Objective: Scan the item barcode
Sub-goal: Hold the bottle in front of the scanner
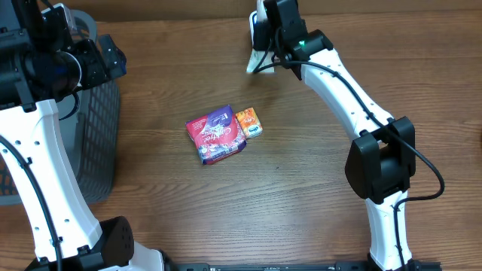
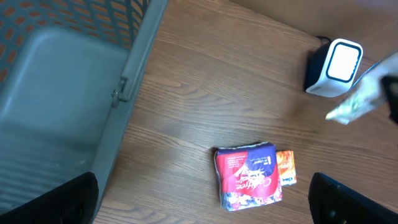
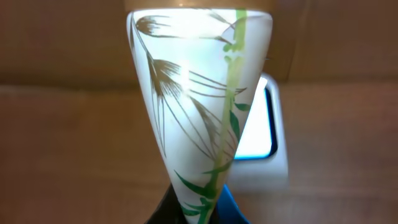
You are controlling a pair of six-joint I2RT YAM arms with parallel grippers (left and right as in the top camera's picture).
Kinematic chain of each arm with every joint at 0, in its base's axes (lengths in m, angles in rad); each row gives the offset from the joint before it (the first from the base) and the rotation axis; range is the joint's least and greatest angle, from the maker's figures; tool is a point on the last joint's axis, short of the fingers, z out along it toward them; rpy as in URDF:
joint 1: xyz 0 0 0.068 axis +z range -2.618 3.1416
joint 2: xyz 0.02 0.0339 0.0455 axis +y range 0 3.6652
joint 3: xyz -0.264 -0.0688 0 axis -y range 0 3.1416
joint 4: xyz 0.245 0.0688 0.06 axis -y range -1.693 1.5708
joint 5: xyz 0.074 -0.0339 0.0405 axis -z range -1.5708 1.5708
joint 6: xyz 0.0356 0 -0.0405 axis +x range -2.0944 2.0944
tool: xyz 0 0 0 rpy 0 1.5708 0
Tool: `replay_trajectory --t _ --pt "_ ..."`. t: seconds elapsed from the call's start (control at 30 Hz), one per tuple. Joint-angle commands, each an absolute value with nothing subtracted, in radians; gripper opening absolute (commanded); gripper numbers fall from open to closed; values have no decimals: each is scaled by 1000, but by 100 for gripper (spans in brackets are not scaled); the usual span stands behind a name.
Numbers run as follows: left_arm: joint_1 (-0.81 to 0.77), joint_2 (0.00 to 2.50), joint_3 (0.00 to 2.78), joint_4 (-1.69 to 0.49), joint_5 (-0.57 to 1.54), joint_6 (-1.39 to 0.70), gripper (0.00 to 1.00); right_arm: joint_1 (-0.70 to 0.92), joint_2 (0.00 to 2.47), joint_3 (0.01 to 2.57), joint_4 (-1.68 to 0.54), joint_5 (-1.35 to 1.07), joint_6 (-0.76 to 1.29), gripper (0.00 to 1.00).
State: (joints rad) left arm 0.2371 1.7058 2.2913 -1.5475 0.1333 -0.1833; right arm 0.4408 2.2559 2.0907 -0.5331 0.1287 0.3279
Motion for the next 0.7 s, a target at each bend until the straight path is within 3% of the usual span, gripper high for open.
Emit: replay_trajectory --t 0.0,0.27,0.67 --pt "235 1702 2305 -1544 126 -179 100 441 2248 2116 -426 229 303 4" --pt "235 1702 2305 -1544 126 -179 100 421 2303 2114 -215 255 314 4" --pt "235 1702 2305 -1544 126 -179 100 385 2371 2114 -116 295 314 4"
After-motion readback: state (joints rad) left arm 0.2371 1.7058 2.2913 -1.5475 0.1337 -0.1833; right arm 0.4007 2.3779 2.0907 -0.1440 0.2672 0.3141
